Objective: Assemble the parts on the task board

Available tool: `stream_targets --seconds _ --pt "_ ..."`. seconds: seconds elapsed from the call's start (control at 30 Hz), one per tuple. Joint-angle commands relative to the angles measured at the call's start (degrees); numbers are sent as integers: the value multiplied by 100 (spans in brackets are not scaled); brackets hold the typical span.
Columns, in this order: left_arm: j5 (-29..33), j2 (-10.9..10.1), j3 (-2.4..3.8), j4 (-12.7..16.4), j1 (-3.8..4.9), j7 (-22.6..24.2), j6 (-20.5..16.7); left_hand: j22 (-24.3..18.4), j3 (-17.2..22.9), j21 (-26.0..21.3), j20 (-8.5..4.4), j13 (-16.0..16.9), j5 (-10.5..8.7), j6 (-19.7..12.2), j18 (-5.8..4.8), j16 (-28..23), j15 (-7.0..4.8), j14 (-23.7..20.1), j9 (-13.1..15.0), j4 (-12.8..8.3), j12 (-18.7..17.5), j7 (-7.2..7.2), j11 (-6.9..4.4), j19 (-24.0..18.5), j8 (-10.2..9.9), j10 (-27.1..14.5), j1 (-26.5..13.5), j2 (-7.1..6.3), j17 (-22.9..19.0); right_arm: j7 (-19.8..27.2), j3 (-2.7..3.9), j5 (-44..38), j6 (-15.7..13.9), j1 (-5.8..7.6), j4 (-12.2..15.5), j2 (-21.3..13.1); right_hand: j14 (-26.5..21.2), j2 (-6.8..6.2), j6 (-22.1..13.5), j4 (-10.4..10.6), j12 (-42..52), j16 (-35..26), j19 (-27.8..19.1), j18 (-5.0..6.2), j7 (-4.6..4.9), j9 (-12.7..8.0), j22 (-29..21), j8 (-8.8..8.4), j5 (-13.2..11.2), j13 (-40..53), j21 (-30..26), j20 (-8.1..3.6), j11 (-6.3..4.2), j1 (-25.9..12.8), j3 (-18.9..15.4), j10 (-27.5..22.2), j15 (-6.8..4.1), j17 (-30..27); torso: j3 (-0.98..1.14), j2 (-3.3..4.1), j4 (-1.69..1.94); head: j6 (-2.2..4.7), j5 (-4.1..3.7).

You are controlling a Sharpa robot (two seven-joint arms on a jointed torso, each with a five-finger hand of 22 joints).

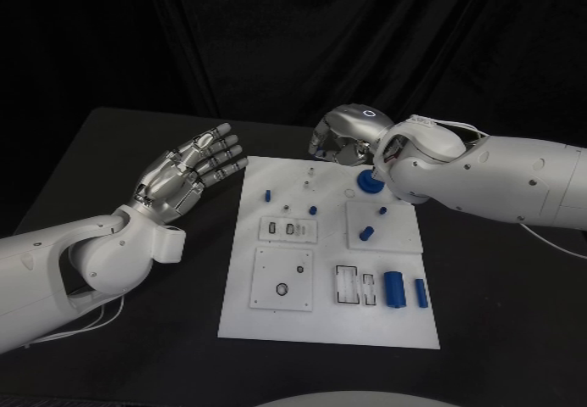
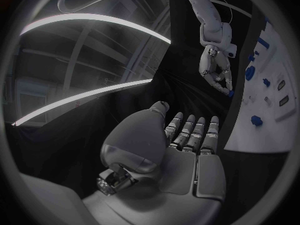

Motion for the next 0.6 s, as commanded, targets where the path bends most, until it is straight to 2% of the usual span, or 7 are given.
stream_targets --seconds 0.03,0.07,0.2,0.33,0.47,0.6 --pt "33 23 4 -9 3 1339 110 2 29 7 0 4 30 34 -37 16 36 -17 6 -8 31 8 51 -37 38 5 33 5 5 72 3 -17 19 -51 -157 78 29 -59 -17 -36 -43 27 22 -38 9 12 273 -5 36 -7 23 8 -374 -14 0 408 15 3 5 4 -14 16 44" --pt "33 27 4 -12 3 1338 112 2 29 7 0 4 30 34 -37 16 36 -17 6 -8 31 8 51 -37 38 5 33 5 5 65 3 -54 38 -63 -191 101 28 -61 -22 -35 -50 25 22 -38 11 14 274 -9 36 -8 22 9 -371 -19 0 405 17 2 4 4 -13 21 48" --pt "33 34 4 -24 3 1338 117 0 43 4 0 3 32 32 -41 18 38 -20 6 -13 30 13 56 -42 37 4 31 8 4 46 3 -129 92 -100 -253 159 28 -68 -33 -31 -65 26 19 -37 15 20 270 -18 29 -9 19 11 -367 -32 -2 402 21 9 21 16 -9 39 46" --pt "33 35 4 -36 3 1338 116 0 43 4 0 3 32 32 -41 18 38 -20 6 -13 30 13 56 -42 37 4 31 8 4 22 3 -160 133 -119 -259 184 28 -69 -38 -30 -71 26 20 -38 16 22 273 -21 26 -10 20 12 -365 -36 -3 401 22 11 18 12 6 42 38" --pt "33 27 4 -30 3 1334 116 0 43 4 0 3 32 32 -41 18 38 -20 6 -13 30 13 56 -42 37 4 31 8 4 -15 3 -171 176 -130 -241 176 27 -69 -48 -33 -83 23 18 -37 17 25 271 -29 31 -11 18 14 -364 -36 2 397 24 8 26 15 -10 33 62" --pt "33 17 4 -27 3 1328 112 0 43 4 0 3 32 32 -41 18 38 -20 6 -13 30 13 56 -42 37 4 31 8 4 -57 3 -175 233 -148 -223 161 23 -74 -62 -34 -100 17 14 -36 21 30 267 -40 38 -13 15 17 -359 -42 5 393 28 -1 23 15 -5 22 51"
